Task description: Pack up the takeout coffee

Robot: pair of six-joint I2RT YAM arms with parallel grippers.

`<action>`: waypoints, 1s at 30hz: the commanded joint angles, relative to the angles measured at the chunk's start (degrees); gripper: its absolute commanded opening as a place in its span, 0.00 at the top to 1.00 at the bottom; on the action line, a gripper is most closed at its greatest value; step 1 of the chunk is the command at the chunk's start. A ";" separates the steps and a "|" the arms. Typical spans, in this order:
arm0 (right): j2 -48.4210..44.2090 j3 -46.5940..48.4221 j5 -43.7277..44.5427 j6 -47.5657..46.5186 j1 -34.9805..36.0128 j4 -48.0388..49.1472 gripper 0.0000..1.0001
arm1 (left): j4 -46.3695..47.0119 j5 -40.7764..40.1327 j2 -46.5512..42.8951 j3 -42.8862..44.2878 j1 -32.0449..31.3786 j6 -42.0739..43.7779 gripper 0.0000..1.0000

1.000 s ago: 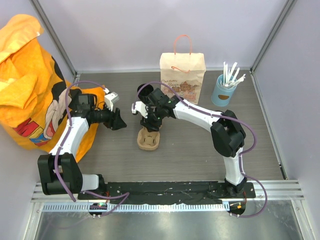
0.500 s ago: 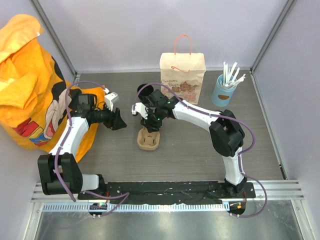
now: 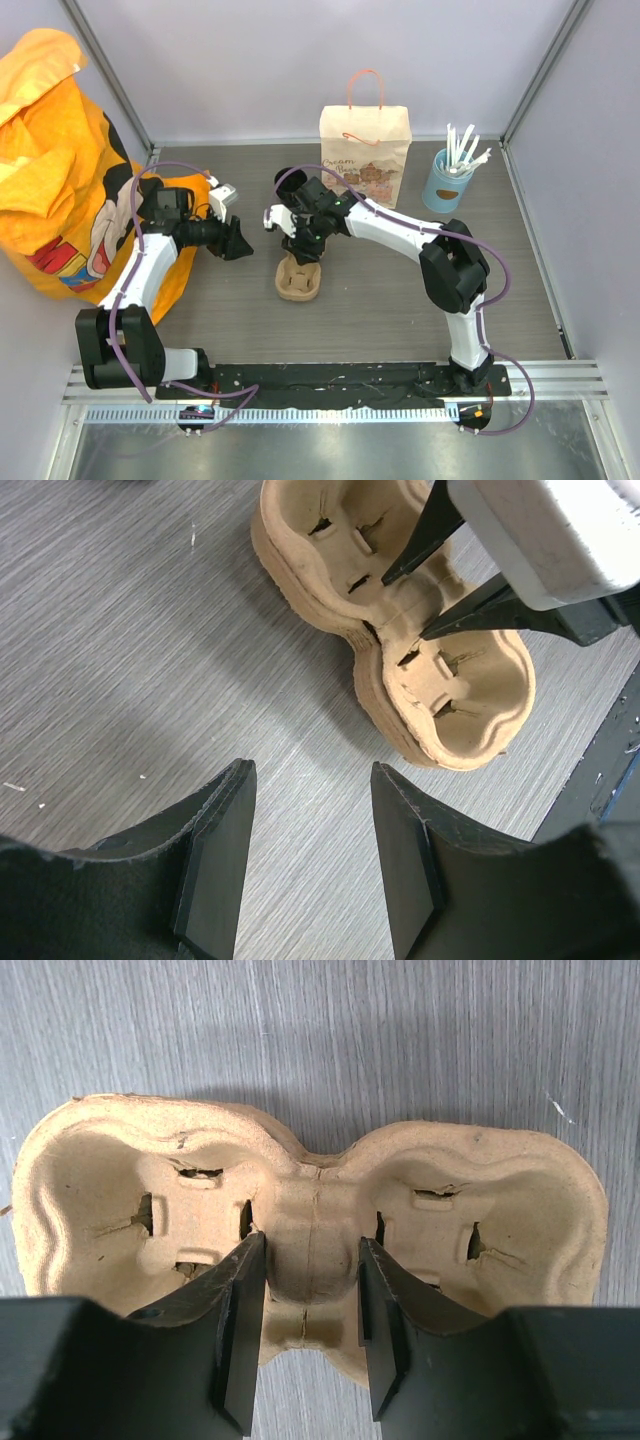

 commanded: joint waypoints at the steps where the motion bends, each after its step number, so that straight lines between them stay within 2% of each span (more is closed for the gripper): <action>1: -4.89 4.39 -1.52 0.00 0.03 -1.32 0.68 | 1.39 2.02 0.04 -0.36 0.24 0.34 0.46; 9: -5.95 4.04 4.28 -0.79 0.12 0.08 0.69 | 1.39 2.02 -0.05 -0.27 0.24 0.34 0.46; 30: -4.72 -1.23 1.82 0.61 0.30 2.98 0.55 | 1.30 2.20 -0.05 -0.18 0.25 0.43 0.46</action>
